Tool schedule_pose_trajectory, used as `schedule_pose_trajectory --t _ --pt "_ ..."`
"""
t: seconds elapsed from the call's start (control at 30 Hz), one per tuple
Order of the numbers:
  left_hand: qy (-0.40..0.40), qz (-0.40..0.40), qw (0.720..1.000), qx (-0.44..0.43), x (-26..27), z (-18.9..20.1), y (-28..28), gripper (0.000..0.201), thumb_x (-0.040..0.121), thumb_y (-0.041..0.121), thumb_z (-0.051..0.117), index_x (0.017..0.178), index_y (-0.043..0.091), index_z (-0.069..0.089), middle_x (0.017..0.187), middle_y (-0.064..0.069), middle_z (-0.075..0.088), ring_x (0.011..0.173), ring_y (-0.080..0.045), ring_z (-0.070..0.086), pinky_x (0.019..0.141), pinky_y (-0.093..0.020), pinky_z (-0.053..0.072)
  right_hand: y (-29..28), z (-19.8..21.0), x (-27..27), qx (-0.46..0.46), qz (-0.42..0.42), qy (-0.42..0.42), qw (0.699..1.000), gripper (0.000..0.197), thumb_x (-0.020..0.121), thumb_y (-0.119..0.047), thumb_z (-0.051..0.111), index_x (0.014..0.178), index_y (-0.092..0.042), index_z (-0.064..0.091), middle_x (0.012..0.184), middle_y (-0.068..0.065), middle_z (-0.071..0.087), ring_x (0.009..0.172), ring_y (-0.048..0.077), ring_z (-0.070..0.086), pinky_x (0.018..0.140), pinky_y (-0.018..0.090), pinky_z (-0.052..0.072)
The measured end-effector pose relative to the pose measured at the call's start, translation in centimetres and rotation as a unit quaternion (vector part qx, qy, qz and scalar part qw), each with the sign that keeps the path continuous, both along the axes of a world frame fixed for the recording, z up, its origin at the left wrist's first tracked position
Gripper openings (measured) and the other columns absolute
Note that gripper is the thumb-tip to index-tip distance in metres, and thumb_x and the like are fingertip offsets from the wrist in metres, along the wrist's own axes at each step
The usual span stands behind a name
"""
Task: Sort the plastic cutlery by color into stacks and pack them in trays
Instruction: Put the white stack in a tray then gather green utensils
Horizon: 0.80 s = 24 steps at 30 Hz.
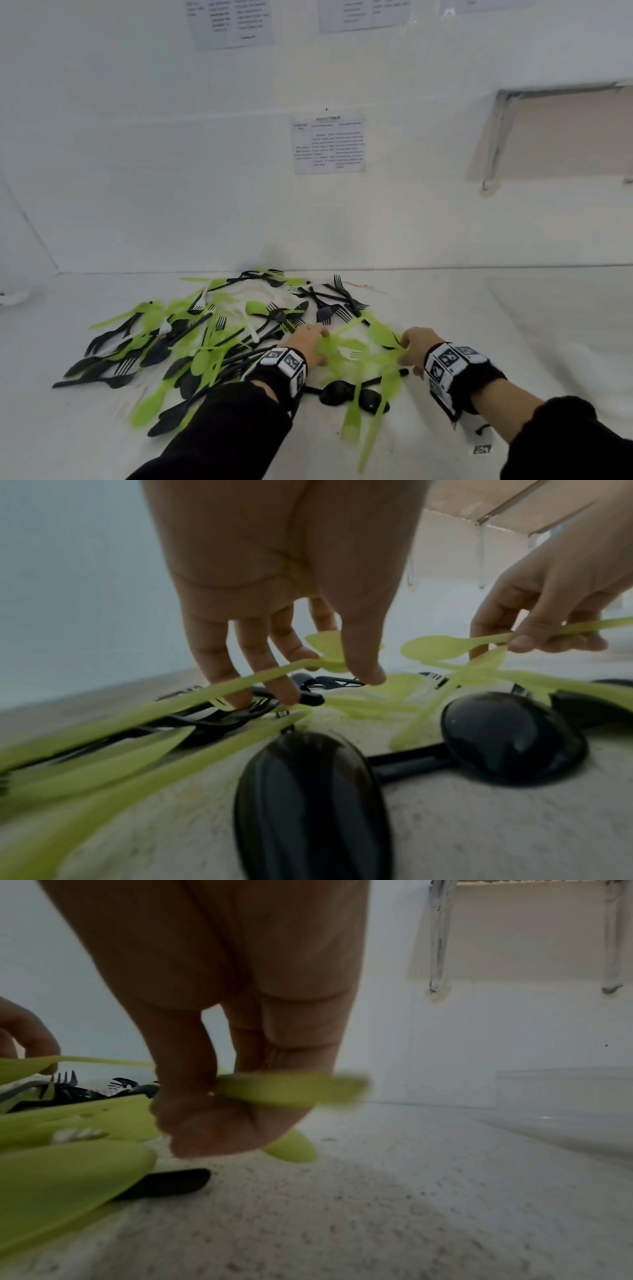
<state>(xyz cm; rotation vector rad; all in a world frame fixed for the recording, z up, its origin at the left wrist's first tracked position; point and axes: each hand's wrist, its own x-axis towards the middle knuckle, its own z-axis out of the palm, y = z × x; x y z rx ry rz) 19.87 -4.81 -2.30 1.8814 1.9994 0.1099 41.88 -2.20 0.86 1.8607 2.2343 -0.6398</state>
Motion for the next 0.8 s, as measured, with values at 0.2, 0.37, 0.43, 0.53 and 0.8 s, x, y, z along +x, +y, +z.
schedule_pose_trajectory --t 0.2,0.37,0.43,0.53,0.8 --pt "-0.075 0.019 0.995 0.064 0.7 0.1 -0.5 0.047 0.091 0.023 0.056 0.129 0.014 0.031 0.126 -0.014 0.048 0.11 -0.029 0.054 0.094 -0.034 0.043 0.6 -0.2 0.2 0.077 -0.09 0.053 0.992 0.033 0.098 -0.018 0.036 0.124 0.0 0.048 0.131 0.017 0.051 0.122 0.029 0.048 0.093 0.026 0.04" --pt "-0.053 0.032 0.997 0.044 1.8 1.4 -0.9 0.053 0.095 0.03 0.049 0.139 0.013 0.026 0.127 -0.014 0.053 0.118 -0.03 0.052 0.096 -0.035 0.042 0.2 0.6 -1.5 0.216 -0.043 0.215 0.952 0.03 0.094 -0.026 0.047 0.118 -0.009 0.049 0.118 0.009 0.049 0.108 0.027 0.052 0.087 0.03 0.04" --pt "0.009 0.003 1.0 0.011 2.3 2.1 -1.3 0.053 0.095 0.034 0.048 0.139 0.012 0.028 0.132 -0.015 0.05 0.122 -0.03 0.049 0.098 -0.038 0.042 -0.2 1.7 -2.7 0.27 0.057 0.212 0.938 0.032 0.093 -0.028 0.049 0.122 -0.015 0.05 0.122 0.003 0.043 0.103 0.023 0.055 0.084 0.03 0.044" --pt "0.004 -0.036 0.999 0.008 3.0 2.8 -2.0 0.051 0.094 0.029 0.051 0.139 0.012 0.033 0.134 -0.013 0.05 0.123 -0.028 0.048 0.096 -0.034 0.04 -0.3 2.5 -4.2 0.209 0.191 0.111 0.953 0.038 0.091 -0.037 0.051 0.127 -0.023 0.052 0.126 -0.005 0.048 0.111 0.016 0.053 0.088 0.029 0.044" --pt "-0.056 0.088 0.995 0.008 1.4 2.3 -3.1 0.06 0.089 0.043 0.056 0.136 0.009 0.041 0.137 -0.01 0.048 0.126 -0.025 0.045 0.102 -0.03 0.038 -0.2 3.0 -2.9 0.154 0.048 0.052 0.986 0.032 0.092 -0.039 0.051 0.117 -0.019 0.055 0.12 0.004 0.058 0.111 0.024 0.055 0.086 0.03 0.043"
